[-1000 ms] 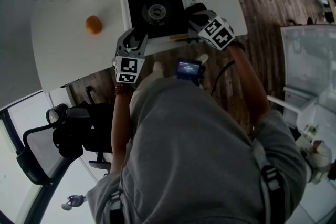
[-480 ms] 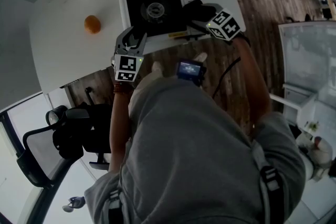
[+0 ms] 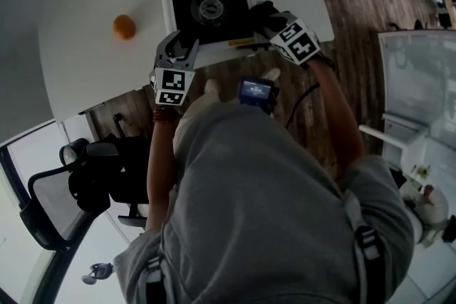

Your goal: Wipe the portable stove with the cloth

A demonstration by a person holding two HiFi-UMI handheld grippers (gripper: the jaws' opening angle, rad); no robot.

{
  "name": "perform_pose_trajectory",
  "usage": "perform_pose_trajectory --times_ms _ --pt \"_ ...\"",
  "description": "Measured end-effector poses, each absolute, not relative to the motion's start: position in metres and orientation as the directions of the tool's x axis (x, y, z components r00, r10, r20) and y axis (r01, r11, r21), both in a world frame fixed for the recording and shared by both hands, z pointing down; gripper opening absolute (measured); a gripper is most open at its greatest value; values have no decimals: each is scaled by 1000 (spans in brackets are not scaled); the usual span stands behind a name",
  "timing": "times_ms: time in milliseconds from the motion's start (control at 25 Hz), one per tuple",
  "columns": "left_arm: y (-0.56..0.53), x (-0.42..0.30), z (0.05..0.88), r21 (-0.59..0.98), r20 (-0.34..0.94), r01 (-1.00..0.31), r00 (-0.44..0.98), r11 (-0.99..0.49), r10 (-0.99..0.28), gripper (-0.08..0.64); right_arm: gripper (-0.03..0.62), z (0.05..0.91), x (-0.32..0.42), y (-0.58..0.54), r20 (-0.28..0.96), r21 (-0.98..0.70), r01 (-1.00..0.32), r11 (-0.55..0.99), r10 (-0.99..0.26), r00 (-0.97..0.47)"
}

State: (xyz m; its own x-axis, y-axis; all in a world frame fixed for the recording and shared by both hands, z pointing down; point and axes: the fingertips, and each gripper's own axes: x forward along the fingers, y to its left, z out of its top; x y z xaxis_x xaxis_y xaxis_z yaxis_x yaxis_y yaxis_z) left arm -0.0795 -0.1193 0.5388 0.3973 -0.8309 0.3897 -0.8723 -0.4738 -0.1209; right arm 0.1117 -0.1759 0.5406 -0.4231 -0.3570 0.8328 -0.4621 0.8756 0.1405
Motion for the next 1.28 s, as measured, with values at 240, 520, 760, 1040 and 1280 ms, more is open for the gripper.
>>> perform_pose_trajectory --times_ms 240,520,760,1040,1280 --pt "-120 -81 539 -126 391 -875 389 -467 -834 181 60 537 113 -152 843 127 -482 867 -350 -408" --pt "-120 -80 539 -117 389 -875 394 -469 -833 181 60 539 123 -136 834 106 -510 854 -356 -421" --pt "-119 -81 538 -91 389 -877 405 -472 -827 181 60 529 121 -143 806 154 -514 844 -408 -429" --pt "-117 -79 538 -79 393 -859 440 -506 -807 189 61 489 122 -225 688 133 -638 758 -534 -491" --pt "-116 -81 535 4 380 -858 476 -513 -793 189 66 514 107 -307 754 193 -609 769 -513 -410"
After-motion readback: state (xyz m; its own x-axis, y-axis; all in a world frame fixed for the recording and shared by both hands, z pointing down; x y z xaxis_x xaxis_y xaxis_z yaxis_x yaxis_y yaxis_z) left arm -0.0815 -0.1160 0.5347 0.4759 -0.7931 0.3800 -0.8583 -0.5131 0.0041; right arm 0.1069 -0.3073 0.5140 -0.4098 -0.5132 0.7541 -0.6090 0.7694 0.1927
